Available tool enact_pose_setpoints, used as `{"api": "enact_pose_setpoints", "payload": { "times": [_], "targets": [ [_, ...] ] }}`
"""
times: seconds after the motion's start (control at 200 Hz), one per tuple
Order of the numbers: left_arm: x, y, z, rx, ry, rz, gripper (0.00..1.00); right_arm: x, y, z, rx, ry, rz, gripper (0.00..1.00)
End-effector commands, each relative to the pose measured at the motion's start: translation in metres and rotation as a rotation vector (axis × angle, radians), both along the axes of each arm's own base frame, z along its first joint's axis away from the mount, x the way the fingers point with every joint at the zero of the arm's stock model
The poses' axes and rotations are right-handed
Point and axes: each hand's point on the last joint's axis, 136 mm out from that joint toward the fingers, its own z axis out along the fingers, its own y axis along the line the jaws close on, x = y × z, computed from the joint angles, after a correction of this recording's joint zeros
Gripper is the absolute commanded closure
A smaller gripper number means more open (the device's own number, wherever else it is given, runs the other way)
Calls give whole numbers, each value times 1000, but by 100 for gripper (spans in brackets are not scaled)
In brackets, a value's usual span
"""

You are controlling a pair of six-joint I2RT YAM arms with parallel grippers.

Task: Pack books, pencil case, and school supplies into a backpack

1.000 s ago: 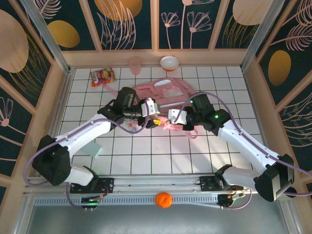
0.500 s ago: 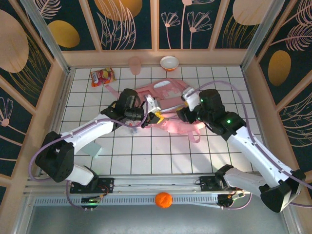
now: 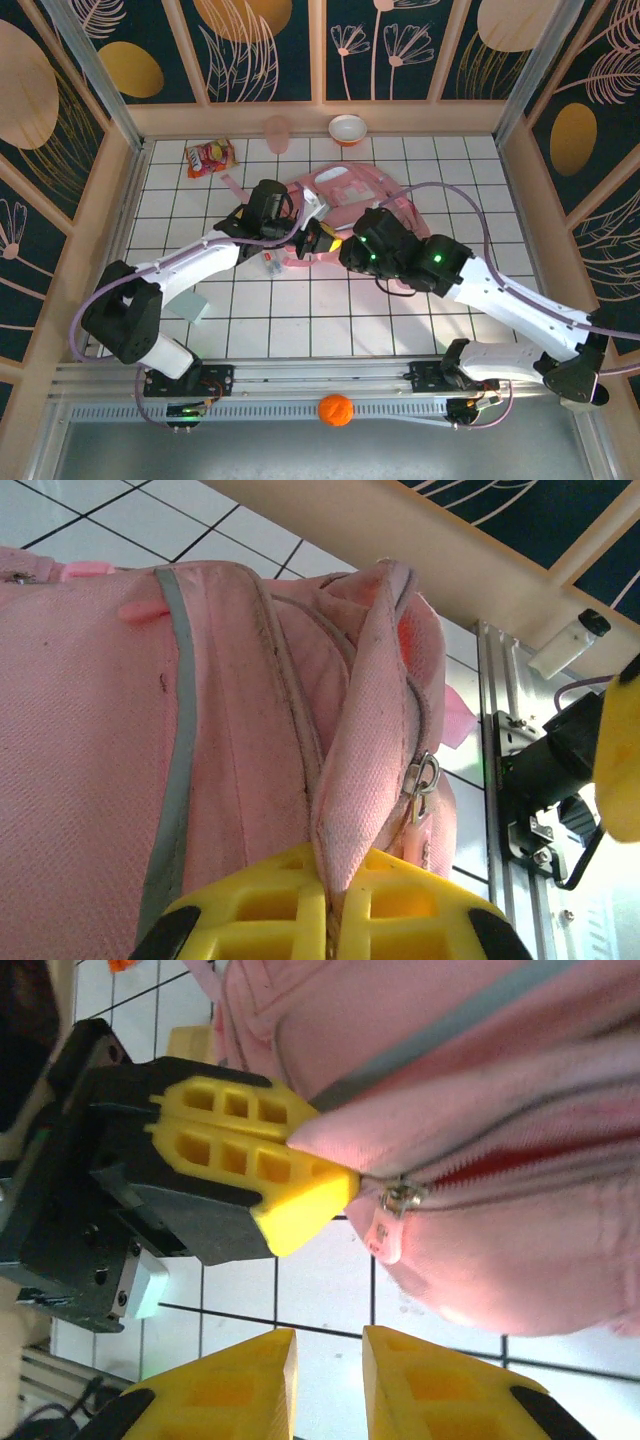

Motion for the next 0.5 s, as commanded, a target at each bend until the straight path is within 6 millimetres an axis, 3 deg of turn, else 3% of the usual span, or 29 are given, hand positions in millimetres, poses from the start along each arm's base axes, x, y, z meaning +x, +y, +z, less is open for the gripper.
{"api": "enact_pose_setpoints", "payload": {
  "times": [0.0, 0.495],
  "targets": [
    [0, -7, 25, -67, 22, -21, 100, 8, -7, -12, 23, 63, -177, 75],
    [-5, -8, 32, -92, 37, -43, 100, 45, -11, -39, -75, 63, -273, 70]
  ]
}}
